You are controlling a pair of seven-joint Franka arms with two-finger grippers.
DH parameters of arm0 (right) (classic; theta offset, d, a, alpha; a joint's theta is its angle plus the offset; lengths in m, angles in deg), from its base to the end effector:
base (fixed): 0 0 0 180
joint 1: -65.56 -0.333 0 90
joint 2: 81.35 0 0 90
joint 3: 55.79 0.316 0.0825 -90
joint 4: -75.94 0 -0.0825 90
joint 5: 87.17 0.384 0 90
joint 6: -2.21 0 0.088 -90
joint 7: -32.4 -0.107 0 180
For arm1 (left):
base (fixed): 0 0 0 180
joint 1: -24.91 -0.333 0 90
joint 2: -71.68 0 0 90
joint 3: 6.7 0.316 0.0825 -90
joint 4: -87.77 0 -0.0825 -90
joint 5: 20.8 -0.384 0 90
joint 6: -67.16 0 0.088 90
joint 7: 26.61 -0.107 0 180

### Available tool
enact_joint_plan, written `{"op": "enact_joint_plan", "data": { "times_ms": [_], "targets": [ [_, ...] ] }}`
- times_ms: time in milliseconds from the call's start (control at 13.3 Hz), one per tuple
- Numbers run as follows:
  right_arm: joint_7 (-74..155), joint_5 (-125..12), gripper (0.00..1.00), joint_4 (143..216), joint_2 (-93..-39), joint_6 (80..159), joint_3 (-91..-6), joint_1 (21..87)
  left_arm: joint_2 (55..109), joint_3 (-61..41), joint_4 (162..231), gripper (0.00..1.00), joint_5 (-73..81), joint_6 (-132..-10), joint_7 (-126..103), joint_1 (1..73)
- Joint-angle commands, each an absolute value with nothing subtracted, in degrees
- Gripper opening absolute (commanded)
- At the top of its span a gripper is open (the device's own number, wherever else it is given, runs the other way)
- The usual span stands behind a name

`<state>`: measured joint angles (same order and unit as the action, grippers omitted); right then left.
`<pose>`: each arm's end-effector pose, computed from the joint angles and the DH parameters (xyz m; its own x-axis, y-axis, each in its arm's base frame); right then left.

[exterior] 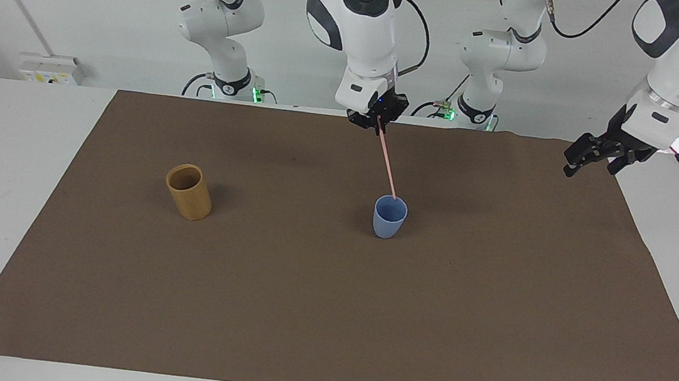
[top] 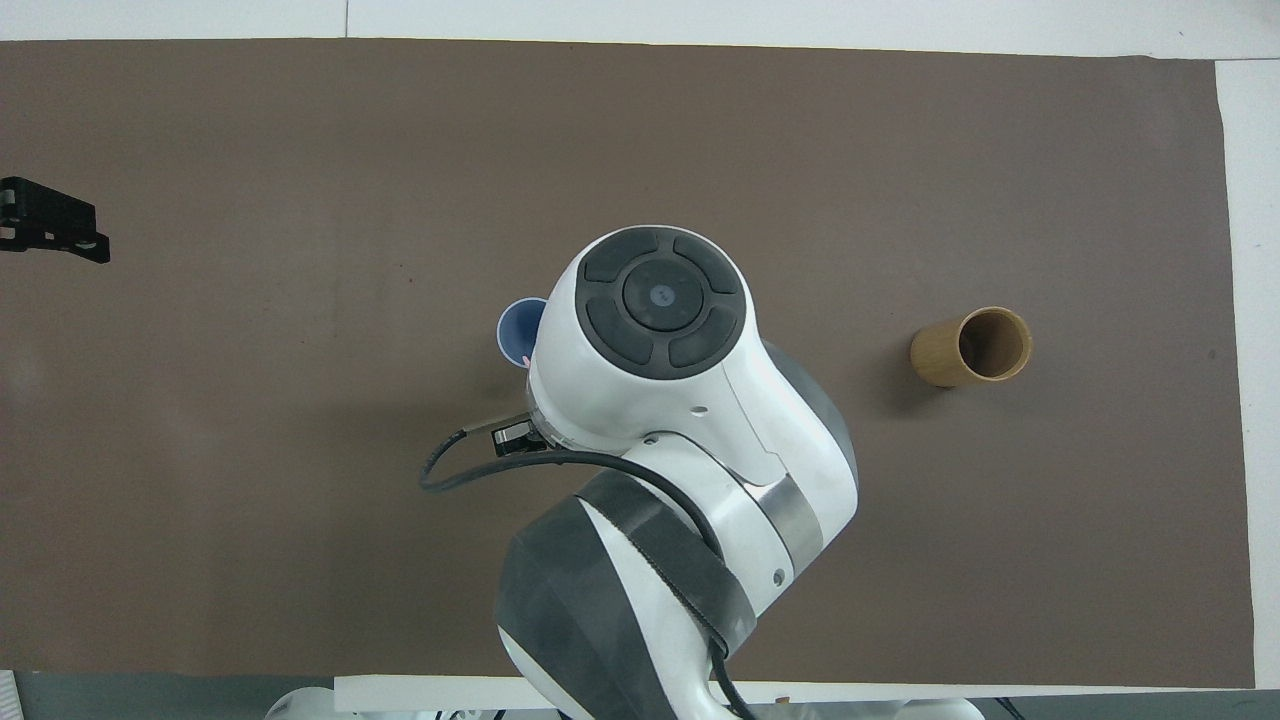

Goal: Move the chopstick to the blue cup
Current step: 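Lift the pink stick from the tan cup and carry it over the blue cup, then lower the pink stick into the blue cup and open the right gripper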

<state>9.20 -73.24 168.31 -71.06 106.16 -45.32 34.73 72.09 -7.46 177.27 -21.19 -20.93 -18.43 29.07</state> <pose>0.4585 0.4186 0.5253 0.9604 0.2639 -0.0897 0.2346 -0.9390 -0.2514 0.5512 -0.0467 0.6218 0.9979 0.0571 -0.0305 0.0568 -0.9983 -0.0112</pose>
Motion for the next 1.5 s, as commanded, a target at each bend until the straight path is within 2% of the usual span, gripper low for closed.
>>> {"op": "enact_joint_plan", "data": {
  "times_ms": [0,75,150,225,300,675,900,1125,1425],
  "targets": [
    [8.76,-73.02,0.02,170.59,-71.94,109.43,-45.24,34.97,71.95,-7.32,177.06,1.00,-21.15,-20.11,-18.61,29.21],
    [8.76,-73.02,0.12,171.04,-72.03,110.57,-45.24,35.06,71.95,-7.41,177.06,1.00,-21.15,-20.11,-18.61,29.21],
    [8.85,-73.02,0.27,170.95,-72.03,110.67,-45.24,35.23,71.95,-7.32,177.06,1.00,-21.15,-20.03,-18.61,29.21],
    [8.85,-73.02,0.53,170.87,-71.95,110.76,-45.24,35.50,71.95,-7.41,177.06,1.00,-21.15,-20.02,-18.61,29.21],
    [9.37,-73.46,1.00,170.69,-71.95,110.84,-45.33,35.59,71.95,-7.32,177.06,1.00,-21.15,-20.02,-18.61,29.21],
    [8.85,-74.08,1.00,165.25,-71.59,109.88,-45.60,39.09,71.95,-7.32,177.06,1.00,-21.15,-20.11,-18.61,29.21],
    [9.46,-75.91,1.00,164.45,-75.35,108.74,-45.86,45.31,71.95,-7.32,177.06,1.00,-21.15,-20.11,-18.61,29.21],
    [13.48,-83.99,1.00,162.79,-80.72,98.04,-46.38,53.93,71.95,-7.32,177.06,1.00,-21.15,-20.11,-18.61,29.21],
    [31.13,-84.62,1.00,156.98,-81.17,86.34,-49.90,68.87,71.95,-7.41,177.06,1.00,-21.15,-20.03,-18.61,29.21]
  ]
}}
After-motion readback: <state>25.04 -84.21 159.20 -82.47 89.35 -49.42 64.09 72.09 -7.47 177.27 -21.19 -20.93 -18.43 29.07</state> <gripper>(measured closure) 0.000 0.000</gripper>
